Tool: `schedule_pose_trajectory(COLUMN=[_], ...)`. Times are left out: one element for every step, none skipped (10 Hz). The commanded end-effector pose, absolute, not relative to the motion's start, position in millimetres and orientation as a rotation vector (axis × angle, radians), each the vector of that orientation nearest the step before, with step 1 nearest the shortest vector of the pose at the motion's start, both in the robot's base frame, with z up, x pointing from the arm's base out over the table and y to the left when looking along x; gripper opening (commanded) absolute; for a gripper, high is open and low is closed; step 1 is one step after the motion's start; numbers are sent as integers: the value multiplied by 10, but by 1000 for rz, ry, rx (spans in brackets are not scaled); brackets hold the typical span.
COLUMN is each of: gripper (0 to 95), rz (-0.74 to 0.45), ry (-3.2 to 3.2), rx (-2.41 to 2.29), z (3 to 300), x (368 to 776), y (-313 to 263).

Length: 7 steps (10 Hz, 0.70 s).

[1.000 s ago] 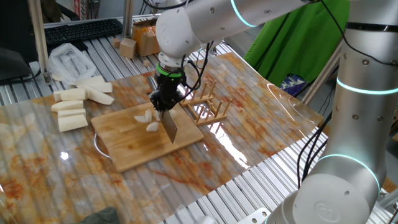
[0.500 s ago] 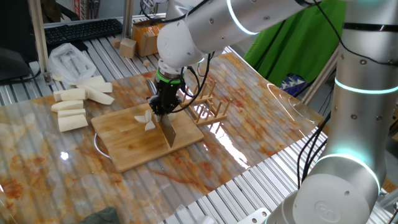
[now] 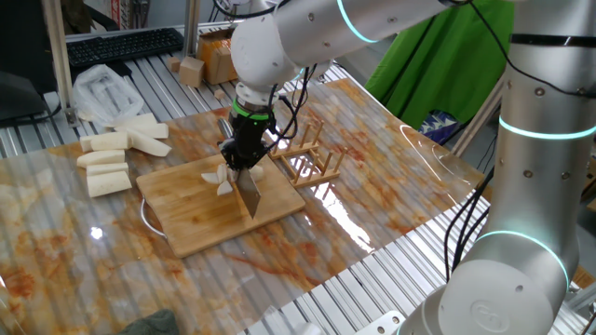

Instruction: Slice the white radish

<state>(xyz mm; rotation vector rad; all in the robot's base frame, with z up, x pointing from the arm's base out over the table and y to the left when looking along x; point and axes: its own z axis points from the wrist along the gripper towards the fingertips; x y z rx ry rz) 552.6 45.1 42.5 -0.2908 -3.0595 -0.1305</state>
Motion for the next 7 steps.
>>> schedule_pose_trajectory(gripper=[0,0,0,0,0,0,0], rz=[-123,-126,-122,-115,-109,-106,-102], ry=[-3051,-3046,-3040,-3038,-3035,-3035,-3035], rx=[-285,-289,-286,-284,-283,-284,-285], z=[543,589,649,691,734,748,772], x=[5497,5489,5477,5469,5459,5456,5450], y=[441,433,421,411,400,395,387])
